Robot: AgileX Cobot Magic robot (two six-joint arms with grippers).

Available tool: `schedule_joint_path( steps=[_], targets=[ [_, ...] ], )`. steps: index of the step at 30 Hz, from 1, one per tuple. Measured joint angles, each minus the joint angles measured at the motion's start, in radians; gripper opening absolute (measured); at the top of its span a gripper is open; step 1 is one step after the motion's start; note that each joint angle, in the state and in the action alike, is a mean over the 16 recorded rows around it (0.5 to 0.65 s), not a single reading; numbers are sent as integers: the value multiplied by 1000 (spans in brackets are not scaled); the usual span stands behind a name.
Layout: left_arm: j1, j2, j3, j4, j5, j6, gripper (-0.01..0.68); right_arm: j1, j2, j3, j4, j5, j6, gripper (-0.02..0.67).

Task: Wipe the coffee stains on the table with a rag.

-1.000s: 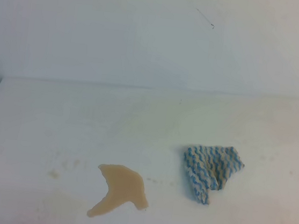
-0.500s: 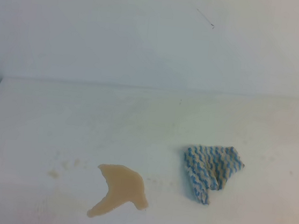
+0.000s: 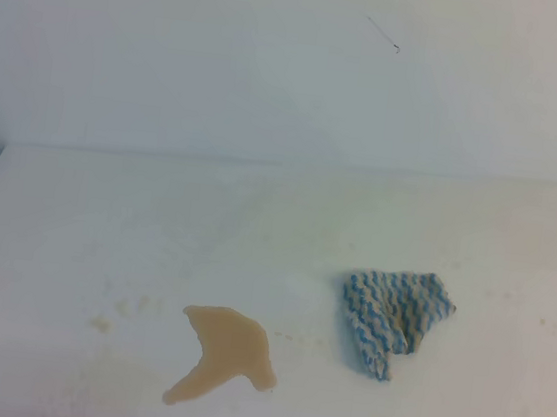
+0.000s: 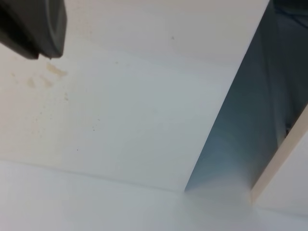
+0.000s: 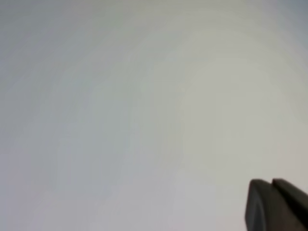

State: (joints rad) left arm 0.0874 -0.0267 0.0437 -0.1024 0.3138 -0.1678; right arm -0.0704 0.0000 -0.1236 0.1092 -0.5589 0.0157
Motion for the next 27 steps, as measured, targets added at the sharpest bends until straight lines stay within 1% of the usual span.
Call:
schedule_joint_path(
  steps=[10,15,20,27],
  targets=[
    [0,0,0,0,5,0,-1,0,56,-246,33,77,-236,-4],
    [0,0,0,0,7,1,-1,0,149,-363,44,167,-293,-4],
    [0,0,0,0,6,1,-1,0,287,-478,49,346,-296,-4],
    [0,0,0,0,9,1,-1,0,511,-621,83,707,-271,-4]
  ],
)
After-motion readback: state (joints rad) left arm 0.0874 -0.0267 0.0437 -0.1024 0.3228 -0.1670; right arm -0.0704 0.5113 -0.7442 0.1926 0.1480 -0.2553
